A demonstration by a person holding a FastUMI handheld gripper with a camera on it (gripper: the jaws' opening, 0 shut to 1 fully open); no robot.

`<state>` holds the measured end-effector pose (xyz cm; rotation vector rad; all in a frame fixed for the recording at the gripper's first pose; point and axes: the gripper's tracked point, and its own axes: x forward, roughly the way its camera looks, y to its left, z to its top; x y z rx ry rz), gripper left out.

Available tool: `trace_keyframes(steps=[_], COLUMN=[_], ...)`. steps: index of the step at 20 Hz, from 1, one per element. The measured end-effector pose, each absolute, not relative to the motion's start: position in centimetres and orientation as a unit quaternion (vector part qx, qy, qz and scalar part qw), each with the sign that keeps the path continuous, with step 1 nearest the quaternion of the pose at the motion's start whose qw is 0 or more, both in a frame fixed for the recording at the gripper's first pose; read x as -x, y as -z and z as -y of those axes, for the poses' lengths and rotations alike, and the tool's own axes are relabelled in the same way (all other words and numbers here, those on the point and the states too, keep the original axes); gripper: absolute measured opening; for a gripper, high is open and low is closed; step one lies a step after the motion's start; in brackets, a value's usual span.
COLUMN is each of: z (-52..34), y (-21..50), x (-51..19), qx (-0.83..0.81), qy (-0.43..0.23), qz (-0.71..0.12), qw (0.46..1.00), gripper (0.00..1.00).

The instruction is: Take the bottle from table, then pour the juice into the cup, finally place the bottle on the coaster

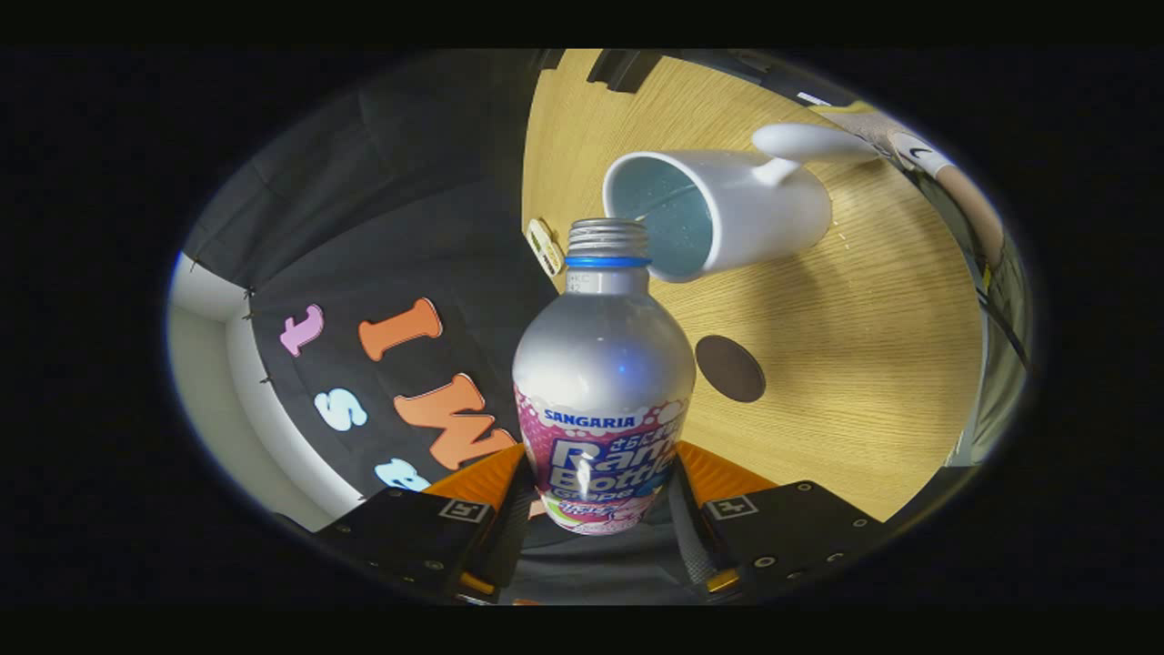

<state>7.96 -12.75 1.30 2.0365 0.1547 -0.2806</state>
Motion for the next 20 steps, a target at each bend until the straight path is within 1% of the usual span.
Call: trace_keyframes(steps=[20], z=[12.73], y=[-1.84], x=[-8.42], qx=[-0.861], qy=[0.118], qz=[-0.052], qw=[0.493], gripper=[0.71])
